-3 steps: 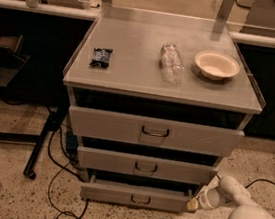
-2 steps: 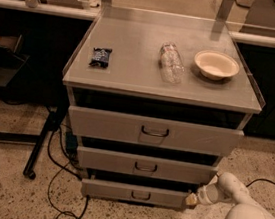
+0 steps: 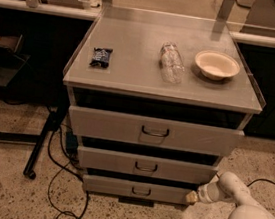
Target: Close bottom drawer
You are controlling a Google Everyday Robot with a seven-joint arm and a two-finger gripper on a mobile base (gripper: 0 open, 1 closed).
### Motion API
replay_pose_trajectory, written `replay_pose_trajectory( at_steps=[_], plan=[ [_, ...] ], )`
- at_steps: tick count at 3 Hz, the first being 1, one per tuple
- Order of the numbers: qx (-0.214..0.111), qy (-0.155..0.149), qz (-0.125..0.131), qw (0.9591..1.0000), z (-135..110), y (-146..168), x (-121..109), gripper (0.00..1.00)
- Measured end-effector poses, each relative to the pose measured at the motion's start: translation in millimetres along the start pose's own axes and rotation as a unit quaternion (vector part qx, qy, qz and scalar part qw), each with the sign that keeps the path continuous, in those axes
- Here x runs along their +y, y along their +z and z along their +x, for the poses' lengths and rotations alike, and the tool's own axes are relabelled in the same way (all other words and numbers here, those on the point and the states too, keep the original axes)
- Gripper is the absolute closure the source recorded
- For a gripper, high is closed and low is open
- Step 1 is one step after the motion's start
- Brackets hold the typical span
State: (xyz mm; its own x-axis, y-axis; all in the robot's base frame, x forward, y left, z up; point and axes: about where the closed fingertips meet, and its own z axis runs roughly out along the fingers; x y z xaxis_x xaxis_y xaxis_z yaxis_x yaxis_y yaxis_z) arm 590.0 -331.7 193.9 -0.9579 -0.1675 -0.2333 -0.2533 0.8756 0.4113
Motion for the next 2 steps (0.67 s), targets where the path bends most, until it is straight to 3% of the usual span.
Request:
replay_pose_trajectory(
  at_steps=[1, 2],
  plan=[
    [0.000, 0.000, 0.000, 1.0000, 0, 0, 0, 1.00],
    [0.030, 0.011, -0.013, 0.9994, 27, -13, -4, 1.00]
  ],
)
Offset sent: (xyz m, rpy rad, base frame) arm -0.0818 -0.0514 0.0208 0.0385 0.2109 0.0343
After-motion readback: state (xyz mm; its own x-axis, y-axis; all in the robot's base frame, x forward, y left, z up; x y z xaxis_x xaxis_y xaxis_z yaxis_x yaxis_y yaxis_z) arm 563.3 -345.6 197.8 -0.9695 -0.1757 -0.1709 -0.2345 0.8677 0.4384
